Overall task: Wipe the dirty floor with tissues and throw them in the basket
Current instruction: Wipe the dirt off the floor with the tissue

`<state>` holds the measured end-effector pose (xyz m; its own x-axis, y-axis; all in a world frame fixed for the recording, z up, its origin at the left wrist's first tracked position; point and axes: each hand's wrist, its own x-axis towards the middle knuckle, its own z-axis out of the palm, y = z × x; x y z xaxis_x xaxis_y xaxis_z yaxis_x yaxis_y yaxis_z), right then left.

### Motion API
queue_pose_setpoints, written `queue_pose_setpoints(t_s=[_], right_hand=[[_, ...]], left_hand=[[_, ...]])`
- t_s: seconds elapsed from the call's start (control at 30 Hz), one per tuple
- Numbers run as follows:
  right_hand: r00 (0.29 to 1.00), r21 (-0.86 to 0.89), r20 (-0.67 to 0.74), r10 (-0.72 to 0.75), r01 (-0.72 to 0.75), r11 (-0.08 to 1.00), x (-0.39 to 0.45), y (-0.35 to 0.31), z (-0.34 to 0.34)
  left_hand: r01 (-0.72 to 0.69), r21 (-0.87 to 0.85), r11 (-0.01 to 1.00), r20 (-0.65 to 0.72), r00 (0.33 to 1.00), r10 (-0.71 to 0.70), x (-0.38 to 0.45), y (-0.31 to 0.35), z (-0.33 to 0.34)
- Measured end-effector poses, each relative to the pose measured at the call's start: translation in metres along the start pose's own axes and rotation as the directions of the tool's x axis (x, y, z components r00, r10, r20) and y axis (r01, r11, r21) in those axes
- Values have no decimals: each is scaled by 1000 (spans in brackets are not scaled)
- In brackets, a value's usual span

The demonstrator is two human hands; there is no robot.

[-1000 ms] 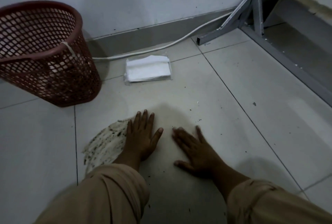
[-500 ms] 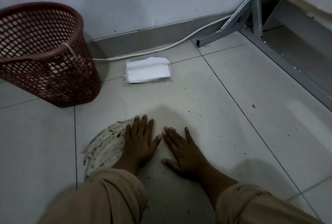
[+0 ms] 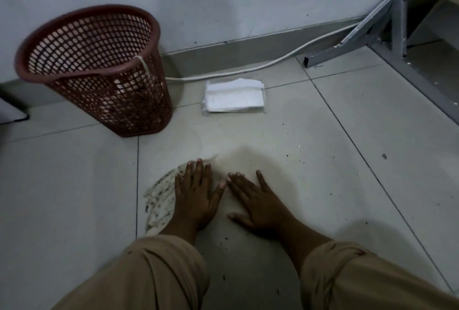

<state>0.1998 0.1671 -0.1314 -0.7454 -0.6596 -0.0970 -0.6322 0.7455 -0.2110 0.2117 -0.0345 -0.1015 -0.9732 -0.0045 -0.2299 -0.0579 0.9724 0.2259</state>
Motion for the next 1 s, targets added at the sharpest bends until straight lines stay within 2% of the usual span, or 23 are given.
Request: queue_pose_setpoints(t_s=[0.17, 0.23, 0.37, 0.43, 0.53, 0.7, 0.77, 0.9, 0.97, 1.0], right_hand=[[980, 57, -38, 196, -194, 979, 18, 1, -11], [988, 63, -28, 153, -151, 987, 25, -14, -11], [994, 58, -26, -104, 105, 993, -7, -23, 5], [990, 31, 6, -143, 142, 989, -30, -10, 10], [994, -18, 20, -108, 109, 994, -44, 12, 2], [989, -6, 7, 148, -148, 989, -11, 0, -17], [993, 43, 21, 117, -117, 992, -12, -11, -13], [986, 8, 119, -114, 114, 993, -48, 0, -1], [986, -6, 128, -108, 109, 994, -67, 23, -5], [992, -4, 112, -62, 63, 998, -73, 34, -8]], left_hand=[[7, -26, 1000, 36, 999, -6, -9, -3, 5], [-3, -51, 999, 43, 999, 5, -11, 1, 8], [-69, -56, 996, 19, 997, 70, -16, 12, 16], [-110, -9, 994, 34, 993, 110, -16, 13, 20], [-112, -26, 993, 48, 992, 113, -13, 18, 21], [-106, -60, 993, 21, 994, 108, -7, 36, 18], [-126, -80, 989, 19, 992, 128, -7, 41, 19], [-136, -39, 990, 31, 990, 137, -10, 37, 21], [-125, -22, 992, 45, 991, 126, -7, 39, 22], [-130, -26, 991, 50, 990, 131, -5, 41, 22]])
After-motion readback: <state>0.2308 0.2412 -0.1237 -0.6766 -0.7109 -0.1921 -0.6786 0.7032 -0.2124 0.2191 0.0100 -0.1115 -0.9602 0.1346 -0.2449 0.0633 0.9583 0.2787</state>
